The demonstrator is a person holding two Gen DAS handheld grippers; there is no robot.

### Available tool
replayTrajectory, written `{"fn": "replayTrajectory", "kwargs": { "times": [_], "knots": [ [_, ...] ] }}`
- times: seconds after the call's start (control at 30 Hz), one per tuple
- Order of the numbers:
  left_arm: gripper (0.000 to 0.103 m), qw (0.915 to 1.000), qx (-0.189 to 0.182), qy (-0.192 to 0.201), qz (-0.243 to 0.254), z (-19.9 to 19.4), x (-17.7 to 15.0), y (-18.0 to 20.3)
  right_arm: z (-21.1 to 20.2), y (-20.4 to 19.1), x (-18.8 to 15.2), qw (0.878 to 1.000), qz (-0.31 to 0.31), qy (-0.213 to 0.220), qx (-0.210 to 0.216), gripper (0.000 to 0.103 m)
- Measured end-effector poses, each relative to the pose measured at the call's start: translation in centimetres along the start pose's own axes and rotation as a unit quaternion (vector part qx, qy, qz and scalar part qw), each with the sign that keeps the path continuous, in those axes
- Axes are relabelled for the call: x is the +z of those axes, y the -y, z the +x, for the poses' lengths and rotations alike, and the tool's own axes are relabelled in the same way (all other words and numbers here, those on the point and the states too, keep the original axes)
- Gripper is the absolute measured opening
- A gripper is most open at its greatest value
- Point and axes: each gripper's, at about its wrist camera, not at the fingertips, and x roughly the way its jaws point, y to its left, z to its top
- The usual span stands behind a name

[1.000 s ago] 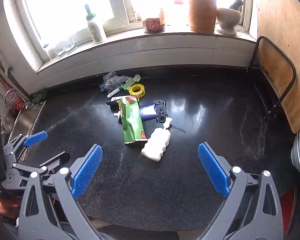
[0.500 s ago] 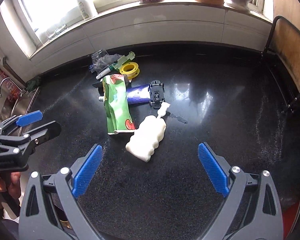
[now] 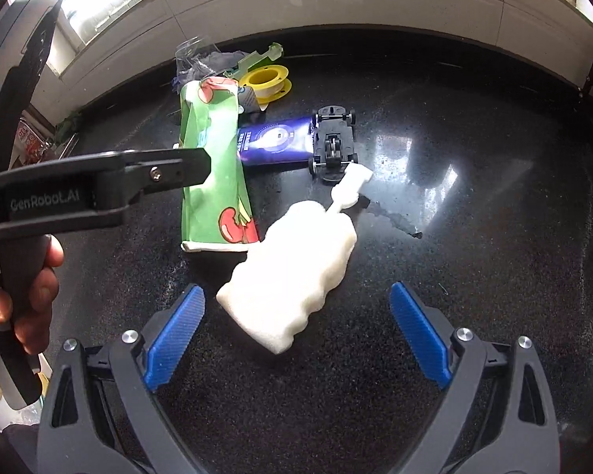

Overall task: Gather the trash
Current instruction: 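Grasp the green snack wrapper with the left tool while the right tool grasps the white foam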

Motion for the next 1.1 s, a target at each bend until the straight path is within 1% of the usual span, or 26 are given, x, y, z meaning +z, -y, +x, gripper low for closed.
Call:
{"fn": "replayTrajectory", "kwargs": {
  "times": [0.13,0.2,0.27,0.3,0.33,0.37,0.4,0.47,0.5,0.53,0.63,0.73,0.87,1.1],
  "knots": [
    [0.096,0.9999,0.001,-0.011,-0.01,1.7,0.5,0.2,1.3,0.2,0.9,1.0,0.003,-0.011,0.004,0.091],
    [0.096,0.9999,0.001,-0.008,-0.008,2.3,0.5,0.5,1.9,0.2,0.9,1.0,0.001,-0.017,0.001,0.087],
    [0.096,0.9999,0.005,-0.007,-0.009,2.7,0.3,0.6,2.1,-0.1,0.8,1.0,-0.011,-0.014,-0.006,0.086],
    [0.096,0.9999,0.004,-0.009,-0.012,3.0,0.3,0.5,2.0,-0.3,0.7,1.0,-0.019,-0.012,-0.008,0.083],
    [0.093,0.9998,0.0,-0.01,-0.017,3.1,0.2,0.4,2.1,-0.5,0.7,1.0,-0.026,-0.01,-0.008,0.075],
    [0.089,0.9997,-0.006,-0.01,-0.021,3.3,0.1,0.3,2.0,-0.7,0.6,0.999,-0.032,-0.009,-0.006,0.069],
    [0.085,0.9997,-0.008,-0.01,-0.023,3.4,0.1,0.4,2.1,-0.9,0.6,0.999,-0.038,-0.01,-0.006,0.06],
    [0.074,0.9998,-0.006,-0.012,-0.017,3.6,0.1,0.6,2.0,-1.0,0.3,0.999,-0.044,-0.012,-0.001,0.053],
    [0.068,0.9999,-0.005,-0.011,-0.013,3.5,0.1,0.7,2.0,-0.9,0.4,0.999,-0.044,-0.015,0.004,0.045],
    [0.064,0.9999,-0.007,-0.01,-0.01,3.4,0.1,0.8,1.8,-0.8,0.3,0.999,-0.043,-0.018,0.007,0.039],
    [0.058,0.9999,-0.01,-0.001,-0.012,2.4,-0.1,0.5,1.1,-0.7,0.2,0.999,-0.046,-0.015,0.001,0.03],
    [0.057,0.9999,-0.009,0.008,-0.011,1.2,-0.2,0.2,0.5,-0.2,0.4,0.999,-0.038,-0.013,-0.003,0.027],
    [0.056,0.9997,-0.004,0.021,-0.009,-0.3,-0.4,-0.3,-0.3,0.1,0.6,0.999,-0.031,-0.006,-0.013,0.026],
    [0.056,0.9993,0.001,0.038,0.001,-2.6,-1.4,-0.5,-1.8,-0.6,0.5,0.999,-0.033,0.009,-0.022,0.026]
  ]
}}
